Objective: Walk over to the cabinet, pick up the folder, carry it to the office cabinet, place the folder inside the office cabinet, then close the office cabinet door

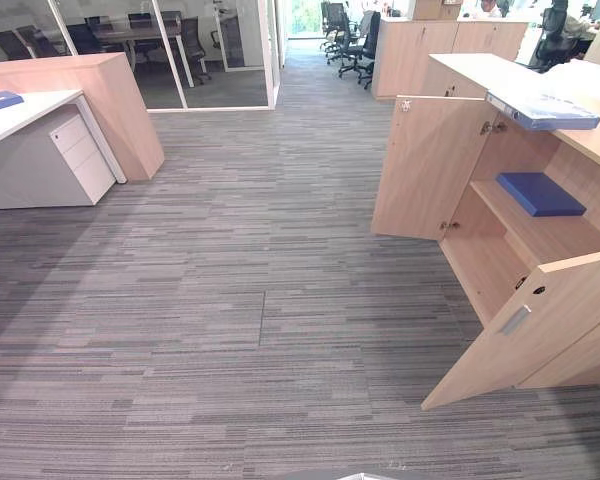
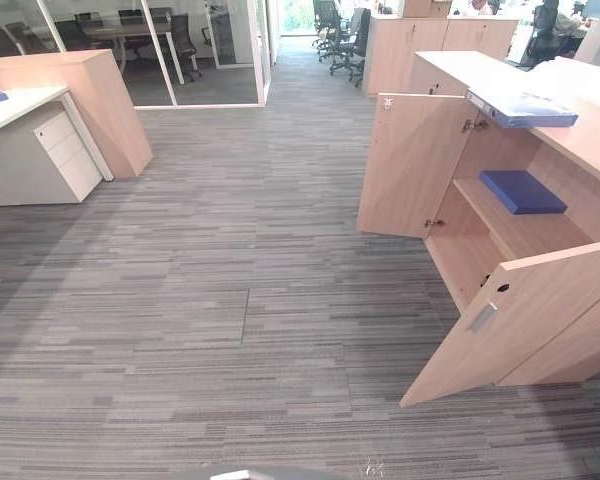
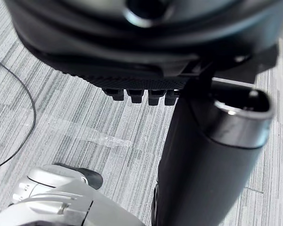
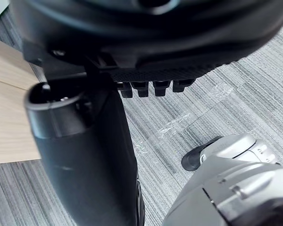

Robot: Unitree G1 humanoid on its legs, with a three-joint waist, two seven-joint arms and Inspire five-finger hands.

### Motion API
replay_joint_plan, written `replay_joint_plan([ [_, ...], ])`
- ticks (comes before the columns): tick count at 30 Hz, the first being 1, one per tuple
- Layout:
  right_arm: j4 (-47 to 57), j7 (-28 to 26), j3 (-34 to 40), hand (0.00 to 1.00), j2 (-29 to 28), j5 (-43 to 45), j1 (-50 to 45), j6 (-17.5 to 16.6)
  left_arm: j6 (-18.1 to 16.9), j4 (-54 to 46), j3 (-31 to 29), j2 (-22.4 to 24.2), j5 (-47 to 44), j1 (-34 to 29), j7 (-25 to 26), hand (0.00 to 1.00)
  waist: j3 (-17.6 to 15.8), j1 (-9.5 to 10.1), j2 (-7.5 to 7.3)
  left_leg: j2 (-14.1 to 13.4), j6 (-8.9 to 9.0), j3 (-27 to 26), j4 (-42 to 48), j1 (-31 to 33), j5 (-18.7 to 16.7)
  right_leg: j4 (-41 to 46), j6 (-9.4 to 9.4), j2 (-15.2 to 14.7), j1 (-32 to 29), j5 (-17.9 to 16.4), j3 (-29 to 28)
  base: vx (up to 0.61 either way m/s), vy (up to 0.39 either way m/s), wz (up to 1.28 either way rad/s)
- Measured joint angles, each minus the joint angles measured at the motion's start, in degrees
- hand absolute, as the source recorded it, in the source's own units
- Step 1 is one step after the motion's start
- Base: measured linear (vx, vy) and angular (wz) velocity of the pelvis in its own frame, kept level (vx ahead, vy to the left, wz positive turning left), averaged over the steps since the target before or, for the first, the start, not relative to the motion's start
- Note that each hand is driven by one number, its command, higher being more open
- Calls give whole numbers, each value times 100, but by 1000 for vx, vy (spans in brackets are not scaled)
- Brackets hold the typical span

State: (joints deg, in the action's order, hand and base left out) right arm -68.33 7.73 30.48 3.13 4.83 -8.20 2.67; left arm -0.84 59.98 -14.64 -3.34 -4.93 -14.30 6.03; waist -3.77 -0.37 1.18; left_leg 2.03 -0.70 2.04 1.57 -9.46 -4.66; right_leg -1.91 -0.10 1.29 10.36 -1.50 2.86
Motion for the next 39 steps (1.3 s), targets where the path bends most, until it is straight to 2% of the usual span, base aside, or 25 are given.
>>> replay_joint_plan([
  [10, 0, -30, 192, 100, -39, 3, 50, -4, -38, -1, 30, -8, -223, -43, -140, 100, -20, -1, 8, -2, 0, 1, -48, -46, 0, -67, 6, 4, 51, 3, -1, 0, 0, 0],
  [19, 59, -82, -251, 100, -21, -6, 46, -142, -39, -2, -51, 2, -267, -54, -115, 100, -44, 7, -29, -36, 4, -56, -88, -36, -4, -143, -21, 43, 42, 44, -63, 2, 0, -2],
  [34, 138, -73, -299, 100, -71, -6, -12, -150, -86, -3, -732, 209, -673, -93, -10, 100, -51, 37, -98, -77, 25, -143, -128, -20, -17, -192, -21, 77, 12, 58, -138, 1, 3, -2],
  [36, 252, -50, -311, 100, -117, -4, -26, -142, -122, -42, -965, 286, -720, -95, -8, 100, -87, 57, -60, -123, 66, -159, 263, 180, -221, -141, -18, 97, -22, 0, -116, 0, 0, 0],
  [37, 345, -42, -385, 100, -122, 0, -23, -140, -118, -147, -1062, 344, -726, -90, 6, 100, -178, 61, -78, -182, 103, -162, 796, 392, -477, -5, -66, 129, -48, -90, -49, -85, -5, 0],
  [38, 518, -37, -544, 100, -95, -2, -44, -146, -120, -267, -1362, 490, -758, -22, 6, 100, -314, 100, 5, -375, 341, -307, 2102, 980, -910, 319, -211, 158, -197, -317, 334, -103, -11, 0],
  [39, 526, -17, -583, 100, -98, 0, -21, -147, -104, -302, -1515, 507, -843, 44, -10, 100, -409, 141, -22, -460, 387, -354, 3090, 1426, -922, 460, -279, 205, -198, -396, 339, -111, -21, -5],
])
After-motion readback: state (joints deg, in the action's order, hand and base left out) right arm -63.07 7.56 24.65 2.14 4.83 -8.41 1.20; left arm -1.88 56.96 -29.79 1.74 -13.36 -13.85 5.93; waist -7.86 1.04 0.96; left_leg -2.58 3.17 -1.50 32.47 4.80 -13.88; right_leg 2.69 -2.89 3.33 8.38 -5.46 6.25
